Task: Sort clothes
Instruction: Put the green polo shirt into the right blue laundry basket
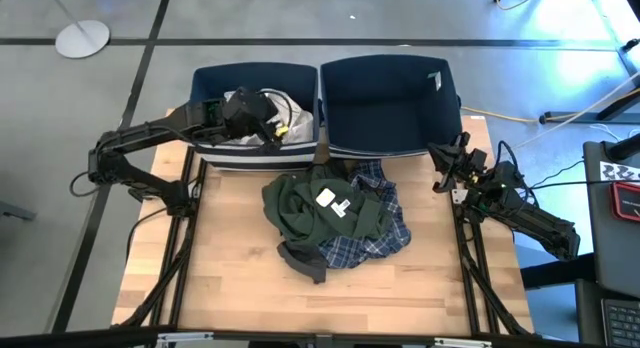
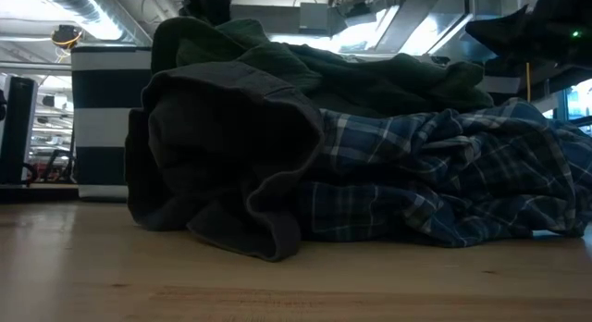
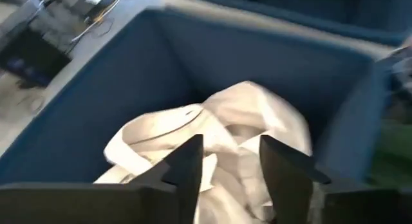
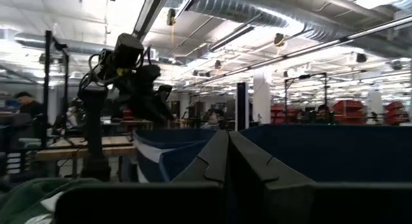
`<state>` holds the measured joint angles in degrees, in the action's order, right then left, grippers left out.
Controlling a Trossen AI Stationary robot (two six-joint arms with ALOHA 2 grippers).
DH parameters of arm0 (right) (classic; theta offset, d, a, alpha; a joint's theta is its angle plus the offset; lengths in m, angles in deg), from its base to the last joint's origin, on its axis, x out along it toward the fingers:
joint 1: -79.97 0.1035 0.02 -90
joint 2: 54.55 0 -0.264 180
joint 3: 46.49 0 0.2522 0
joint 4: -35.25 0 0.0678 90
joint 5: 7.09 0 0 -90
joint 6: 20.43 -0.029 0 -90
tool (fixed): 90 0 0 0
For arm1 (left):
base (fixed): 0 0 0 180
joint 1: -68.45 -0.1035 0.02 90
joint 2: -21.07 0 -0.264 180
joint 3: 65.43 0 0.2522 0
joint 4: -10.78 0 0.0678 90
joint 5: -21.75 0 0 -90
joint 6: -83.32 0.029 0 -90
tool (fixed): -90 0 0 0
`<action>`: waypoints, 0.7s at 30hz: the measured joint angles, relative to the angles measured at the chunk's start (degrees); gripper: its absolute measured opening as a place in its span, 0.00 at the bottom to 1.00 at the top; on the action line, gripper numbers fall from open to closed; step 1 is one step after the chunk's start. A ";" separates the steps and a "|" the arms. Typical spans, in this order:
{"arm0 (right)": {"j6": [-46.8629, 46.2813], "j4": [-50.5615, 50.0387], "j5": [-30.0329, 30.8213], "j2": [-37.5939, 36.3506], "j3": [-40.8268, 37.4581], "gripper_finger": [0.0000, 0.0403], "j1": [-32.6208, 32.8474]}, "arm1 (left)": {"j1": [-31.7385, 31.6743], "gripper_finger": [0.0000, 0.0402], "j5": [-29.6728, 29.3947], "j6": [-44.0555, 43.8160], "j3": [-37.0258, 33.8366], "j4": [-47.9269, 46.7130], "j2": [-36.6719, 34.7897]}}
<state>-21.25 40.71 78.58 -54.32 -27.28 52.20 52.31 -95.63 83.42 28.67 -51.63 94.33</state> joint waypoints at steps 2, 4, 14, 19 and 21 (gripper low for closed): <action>0.02 -0.26 -3.00 0.04 0.02 0.05 0.00 | 2.19 0.41 0.24 0.46 0.00 0.18 -1.49; -0.72 0.90 -6.68 0.33 0.00 0.05 0.04 | 5.53 0.44 0.20 1.64 0.00 0.05 -3.40; -9.95 10.82 -24.81 3.00 2.39 0.33 0.05 | 19.72 0.46 -0.21 -0.09 -7.08 5.95 -14.40; -10.96 10.74 -25.40 9.45 7.76 0.54 0.04 | 24.39 0.46 -2.25 2.53 -18.37 15.21 -20.41; -11.85 10.24 -26.31 13.28 11.78 0.60 0.04 | 25.62 0.46 -2.44 4.72 -23.01 21.71 -22.34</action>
<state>-33.09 50.95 52.26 -41.04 -15.49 52.24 77.93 -98.07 88.14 5.66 -29.93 72.00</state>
